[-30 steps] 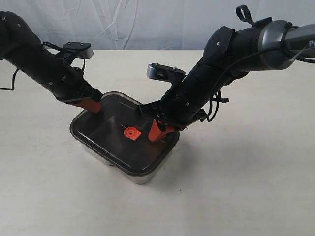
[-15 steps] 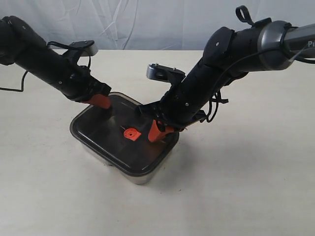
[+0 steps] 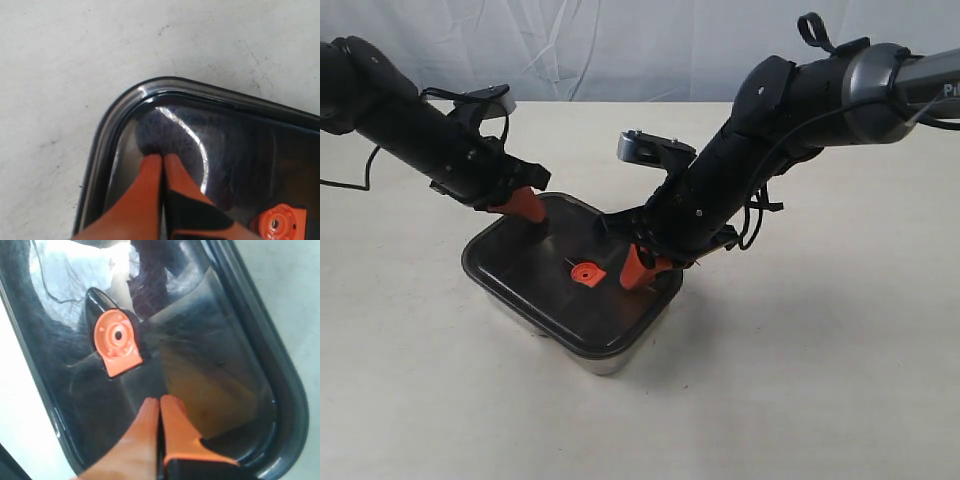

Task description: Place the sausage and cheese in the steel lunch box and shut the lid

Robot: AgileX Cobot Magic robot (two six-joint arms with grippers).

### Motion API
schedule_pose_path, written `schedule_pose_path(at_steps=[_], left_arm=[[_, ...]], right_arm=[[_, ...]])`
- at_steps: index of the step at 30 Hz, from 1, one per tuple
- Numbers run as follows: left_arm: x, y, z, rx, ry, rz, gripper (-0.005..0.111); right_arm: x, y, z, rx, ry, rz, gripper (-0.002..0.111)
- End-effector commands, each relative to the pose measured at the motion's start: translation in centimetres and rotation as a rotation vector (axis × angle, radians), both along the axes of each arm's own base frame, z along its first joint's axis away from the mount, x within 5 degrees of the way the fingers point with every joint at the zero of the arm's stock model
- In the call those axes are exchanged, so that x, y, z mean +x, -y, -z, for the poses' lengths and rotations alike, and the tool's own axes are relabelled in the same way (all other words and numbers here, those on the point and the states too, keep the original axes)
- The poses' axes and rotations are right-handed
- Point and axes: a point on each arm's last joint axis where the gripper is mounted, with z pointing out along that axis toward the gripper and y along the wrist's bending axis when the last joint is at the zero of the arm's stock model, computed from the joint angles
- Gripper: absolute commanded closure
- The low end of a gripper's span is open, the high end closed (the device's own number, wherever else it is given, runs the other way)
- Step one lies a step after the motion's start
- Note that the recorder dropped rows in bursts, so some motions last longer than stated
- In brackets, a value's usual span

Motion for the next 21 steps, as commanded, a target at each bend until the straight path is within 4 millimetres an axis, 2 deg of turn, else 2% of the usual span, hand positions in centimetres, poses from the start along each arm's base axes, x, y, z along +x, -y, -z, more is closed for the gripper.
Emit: schedule_pose_path(at_steps=[1, 3, 5, 8, 11, 12, 14, 16, 18, 21], left_arm=[[0.0, -1.2, 3.8, 0.166, 0.004, 0.079, 0.107], [0.1, -1.1, 3.3, 0.158, 0.032, 0.075, 0.107], [0.2, -0.9, 2.2, 0.135, 0.078, 0.093, 0.107], [0.1, -0.6, -1.4, 0.082, 0.199, 0.113, 0.107], [-0.6, -0.7, -6.1, 0.057, 0.339, 0.105, 0.107], [-1.3, -0.9, -8.1, 0.054, 0.400, 0.093, 0.107], [-2.5, -1.3, -10.7, 0.041, 0.482, 0.060, 0.107], [-4.7, -1.9, -13.6, 0.028, 0.577, 0.020, 0.107], [-7.3, -2.6, -15.7, 0.017, 0.666, -0.023, 0.107], [-11.9, -3.8, -17.8, 0.002, 0.775, -0.078, 0.107]], right_arm=[[-0.1, 0.3, 1.5, -0.052, -0.007, -0.030, 0.109], [-0.1, 0.3, 1.4, -0.050, -0.005, -0.030, 0.109], [0.1, 0.4, 0.4, -0.030, 0.035, -0.017, 0.109], [0.5, 0.6, -2.6, 0.013, 0.180, 0.006, 0.109], [0.1, 1.5, -6.6, 0.047, 0.309, 0.008, 0.109], [-0.2, 2.0, -8.5, 0.052, 0.363, 0.009, 0.109], [-0.9, 3.1, -11.1, 0.044, 0.434, 0.022, 0.109], [-2.0, 4.5, -13.3, 0.036, 0.496, 0.047, 0.109], [-3.6, 6.0, -14.7, 0.053, 0.542, 0.067, 0.109], [-6.5, 8.3, -14.7, 0.071, 0.556, 0.081, 0.109]])
